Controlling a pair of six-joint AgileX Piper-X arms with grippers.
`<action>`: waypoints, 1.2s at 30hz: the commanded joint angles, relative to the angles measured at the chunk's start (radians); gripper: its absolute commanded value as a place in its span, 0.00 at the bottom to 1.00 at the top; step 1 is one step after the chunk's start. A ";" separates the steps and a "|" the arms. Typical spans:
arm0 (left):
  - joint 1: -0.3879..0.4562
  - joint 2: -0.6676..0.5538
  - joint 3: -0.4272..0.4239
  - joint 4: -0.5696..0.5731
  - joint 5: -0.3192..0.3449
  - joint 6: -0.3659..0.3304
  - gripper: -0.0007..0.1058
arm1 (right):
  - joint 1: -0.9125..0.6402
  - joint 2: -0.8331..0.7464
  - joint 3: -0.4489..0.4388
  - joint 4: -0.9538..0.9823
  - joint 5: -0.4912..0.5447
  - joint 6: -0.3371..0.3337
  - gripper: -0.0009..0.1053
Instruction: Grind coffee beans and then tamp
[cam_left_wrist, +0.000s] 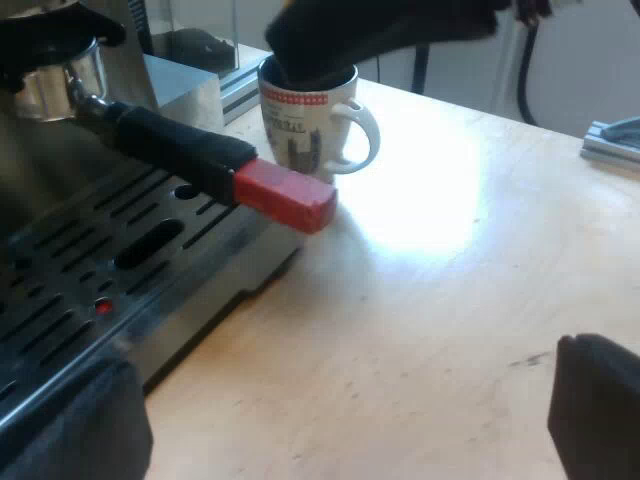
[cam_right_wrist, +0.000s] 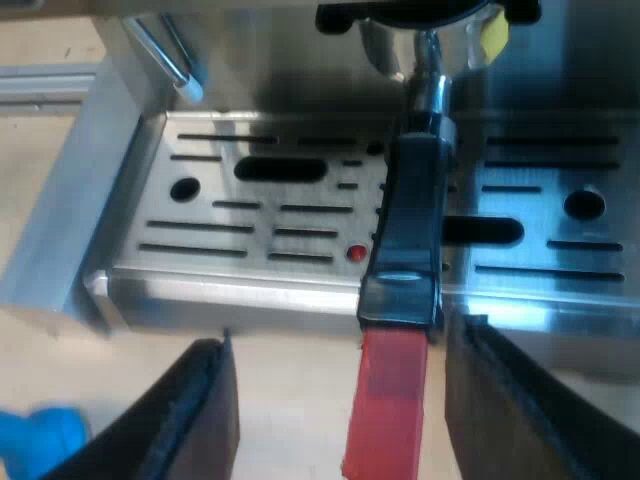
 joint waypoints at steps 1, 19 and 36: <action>-0.003 0.000 0.000 -0.018 0.031 0.006 0.78 | -0.032 0.041 -0.053 0.044 -0.087 -0.006 0.47; -0.003 0.000 0.000 -0.018 0.031 0.006 0.78 | -0.133 0.193 -0.077 0.106 -0.162 -0.006 0.47; -0.003 0.000 0.000 -0.023 0.029 0.006 0.78 | -0.130 0.193 0.099 -0.129 -0.146 -0.045 0.45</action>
